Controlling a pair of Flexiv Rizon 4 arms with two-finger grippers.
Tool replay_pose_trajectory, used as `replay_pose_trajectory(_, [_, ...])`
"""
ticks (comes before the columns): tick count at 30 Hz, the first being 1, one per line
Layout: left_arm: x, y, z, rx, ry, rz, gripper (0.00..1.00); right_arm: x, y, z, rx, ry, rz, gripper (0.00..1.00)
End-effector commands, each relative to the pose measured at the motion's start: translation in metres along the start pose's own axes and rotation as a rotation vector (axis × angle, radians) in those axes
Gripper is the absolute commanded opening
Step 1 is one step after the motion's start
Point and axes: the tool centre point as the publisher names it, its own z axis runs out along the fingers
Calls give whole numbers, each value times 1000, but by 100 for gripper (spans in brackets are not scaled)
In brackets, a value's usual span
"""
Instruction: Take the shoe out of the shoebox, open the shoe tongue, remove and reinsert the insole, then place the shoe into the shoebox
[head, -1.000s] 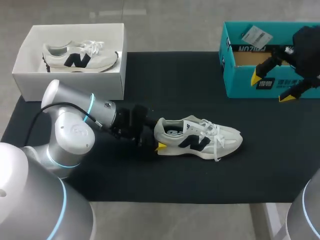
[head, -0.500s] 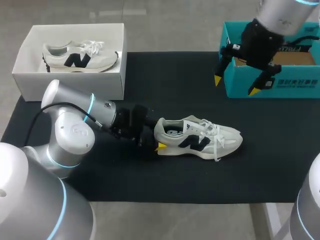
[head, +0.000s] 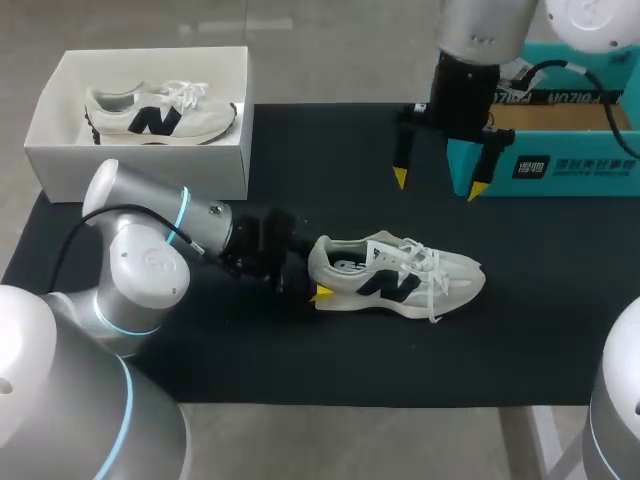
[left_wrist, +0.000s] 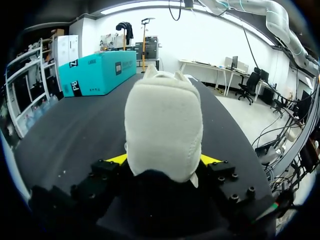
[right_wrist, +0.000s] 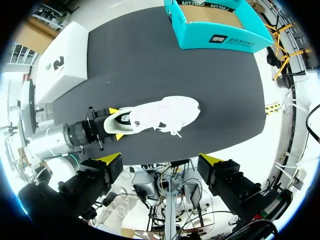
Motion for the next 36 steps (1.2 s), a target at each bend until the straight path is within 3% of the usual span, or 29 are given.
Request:
replay_pose_trajectory(1, [0,-1,0,-3,0,-1,0,4,3,-1,13,-42,0,100])
replay_pose_trajectory(14, [0,-1,0,-3,0,-1,0,4,3,-1,13,-42,0,100])
replay_pose_trajectory(22, [0,-1,0,-3,0,-1,0,26,10,50,-3,-44,-87,100])
replay_pose_trajectory(36, [0,-1,0,-3,0,-1,0,49,0,93,-52,-40,-136,100])
